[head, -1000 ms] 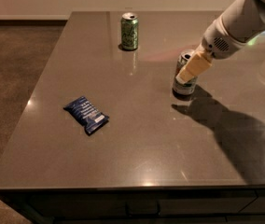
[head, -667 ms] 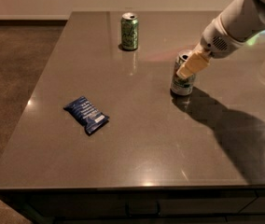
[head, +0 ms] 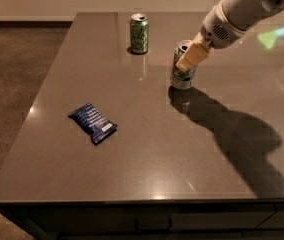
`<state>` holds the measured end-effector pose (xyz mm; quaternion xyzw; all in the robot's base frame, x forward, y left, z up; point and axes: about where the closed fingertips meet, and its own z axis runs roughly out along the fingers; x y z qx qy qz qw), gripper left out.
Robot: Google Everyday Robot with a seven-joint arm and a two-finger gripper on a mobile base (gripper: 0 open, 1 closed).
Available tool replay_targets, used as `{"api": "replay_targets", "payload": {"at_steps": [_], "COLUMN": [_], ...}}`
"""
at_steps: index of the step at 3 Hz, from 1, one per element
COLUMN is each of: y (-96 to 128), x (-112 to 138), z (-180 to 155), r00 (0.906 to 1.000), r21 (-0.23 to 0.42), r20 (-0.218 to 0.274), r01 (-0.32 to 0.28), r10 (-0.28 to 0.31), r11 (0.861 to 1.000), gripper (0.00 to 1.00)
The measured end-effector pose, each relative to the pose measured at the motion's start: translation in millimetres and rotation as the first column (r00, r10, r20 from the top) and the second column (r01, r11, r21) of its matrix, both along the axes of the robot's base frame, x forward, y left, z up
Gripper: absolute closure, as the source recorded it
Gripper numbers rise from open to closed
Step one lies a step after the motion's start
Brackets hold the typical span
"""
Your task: Move 7up can near green can
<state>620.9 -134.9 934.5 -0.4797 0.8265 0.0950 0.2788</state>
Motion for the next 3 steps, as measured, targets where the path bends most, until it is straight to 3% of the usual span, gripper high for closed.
{"api": "replay_targets", "payload": {"at_steps": [1,3], "y": [21.9,39.3], "x": [24.1,86.0], "z": [12.9,19.0], "r00": [0.9997,0.9996], "r21": [0.004,-0.02], "r20": [0.016,0.015], "r01": [-0.017,0.024], "r10": [0.017,-0.024], "r11": [1.0,1.0], "gripper": [1.0,1.0]}}
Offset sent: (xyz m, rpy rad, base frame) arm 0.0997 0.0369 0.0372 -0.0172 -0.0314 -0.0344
